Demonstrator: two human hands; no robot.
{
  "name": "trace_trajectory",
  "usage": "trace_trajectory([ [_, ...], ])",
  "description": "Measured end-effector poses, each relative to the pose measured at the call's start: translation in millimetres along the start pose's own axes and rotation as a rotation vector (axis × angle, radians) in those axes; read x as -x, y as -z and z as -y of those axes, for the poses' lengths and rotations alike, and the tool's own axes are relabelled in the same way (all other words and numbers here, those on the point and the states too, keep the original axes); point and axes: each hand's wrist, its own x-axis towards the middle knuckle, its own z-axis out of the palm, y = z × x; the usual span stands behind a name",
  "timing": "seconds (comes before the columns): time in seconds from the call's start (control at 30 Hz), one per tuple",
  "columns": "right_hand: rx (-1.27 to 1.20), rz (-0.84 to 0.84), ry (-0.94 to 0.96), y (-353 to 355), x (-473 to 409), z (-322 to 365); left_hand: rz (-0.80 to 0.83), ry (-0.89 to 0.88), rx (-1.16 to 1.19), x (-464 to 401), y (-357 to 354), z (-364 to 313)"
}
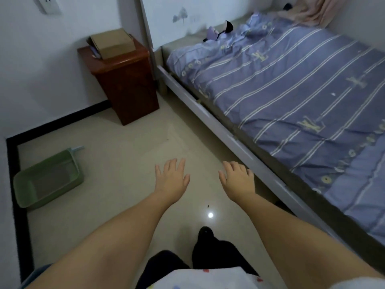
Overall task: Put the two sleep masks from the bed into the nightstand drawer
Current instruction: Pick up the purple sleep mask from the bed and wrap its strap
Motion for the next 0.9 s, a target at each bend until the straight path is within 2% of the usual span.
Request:
trace_trajectory([
  [0.13, 0.014, 0.036, 0.054, 27.2, -91.2, 3.7, -0.017, -0.026, 0.01, -81.2, 22.1, -7.6],
  [0.37, 0.038, 0.07, 0.149, 48.3, -259.0, 39.1, -0.008, 0.043, -0.015, -243.7, 46.2, 43.6],
  [0.63, -0.005, -0.005, 0.019, 112.3, -471.0, 78.1, -0.009, 0.025, -0.028, -481.4, 111.6, 91.5],
  [0.9, -0.037, 0.067, -0.119, 134.5, -634.0, 47.5, 0.12, -0.098, -0.031, -673.0, 120.9, 66.2],
])
